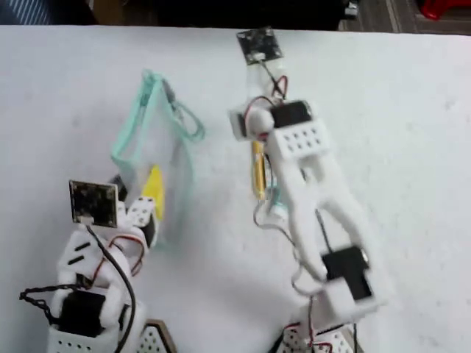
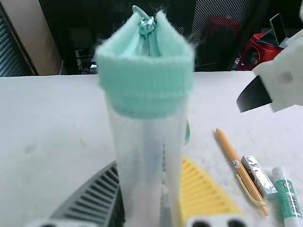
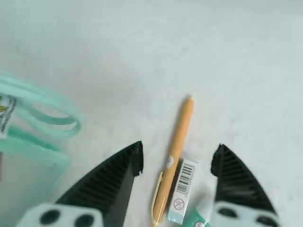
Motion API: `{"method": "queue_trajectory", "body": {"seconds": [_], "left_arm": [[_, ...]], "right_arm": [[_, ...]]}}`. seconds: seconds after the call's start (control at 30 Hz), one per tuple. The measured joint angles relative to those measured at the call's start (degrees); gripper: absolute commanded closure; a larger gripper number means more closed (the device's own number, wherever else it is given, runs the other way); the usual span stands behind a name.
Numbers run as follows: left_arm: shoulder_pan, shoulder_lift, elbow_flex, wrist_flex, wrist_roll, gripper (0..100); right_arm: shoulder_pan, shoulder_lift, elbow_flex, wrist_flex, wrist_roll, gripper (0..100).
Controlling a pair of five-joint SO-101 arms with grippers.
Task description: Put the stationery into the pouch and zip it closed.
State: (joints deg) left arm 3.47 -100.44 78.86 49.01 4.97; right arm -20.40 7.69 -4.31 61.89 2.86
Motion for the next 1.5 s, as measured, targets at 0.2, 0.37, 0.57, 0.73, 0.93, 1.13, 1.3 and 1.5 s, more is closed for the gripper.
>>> {"method": "queue_trajectory", "body": {"seconds": [0.2, 0.37, 0.57, 0.73, 0.93, 1.13, 1.3, 1.5], "left_arm": [[0.0, 0.0, 0.0, 0.0, 0.0, 90], [0.0, 0.0, 0.0, 0.0, 0.0, 90], [0.0, 0.0, 0.0, 0.0, 0.0, 90], [0.0, 0.0, 0.0, 0.0, 0.0, 89], [0.0, 0.0, 0.0, 0.0, 0.0, 86], [-0.3, 0.0, 0.0, 0.4, 3.2, 74], [-0.1, -0.1, 0.0, 3.7, 6.9, 74], [0.9, 0.0, 0.0, 3.9, 5.1, 76]], "right_arm": [[0.0, 19.3, -12.8, 0.0, 0.0, 79.6], [2.4, 34.1, -25.6, 3.2, 0.0, 79.6], [5.9, 48.1, -43.6, 10.0, -0.1, 79.9], [6.2, 56.6, -57.5, 16.3, -0.1, 98.1], [6.6, 64.5, -71.8, 21.5, 2.2, 98.0], [6.6, 68.3, -79.4, 24.4, 3.8, 98.2], [6.1, 68.7, -85.4, 30.0, 3.8, 98.2], [6.1, 59.2, -87.9, 35.1, 4.2, 98.2]]}}
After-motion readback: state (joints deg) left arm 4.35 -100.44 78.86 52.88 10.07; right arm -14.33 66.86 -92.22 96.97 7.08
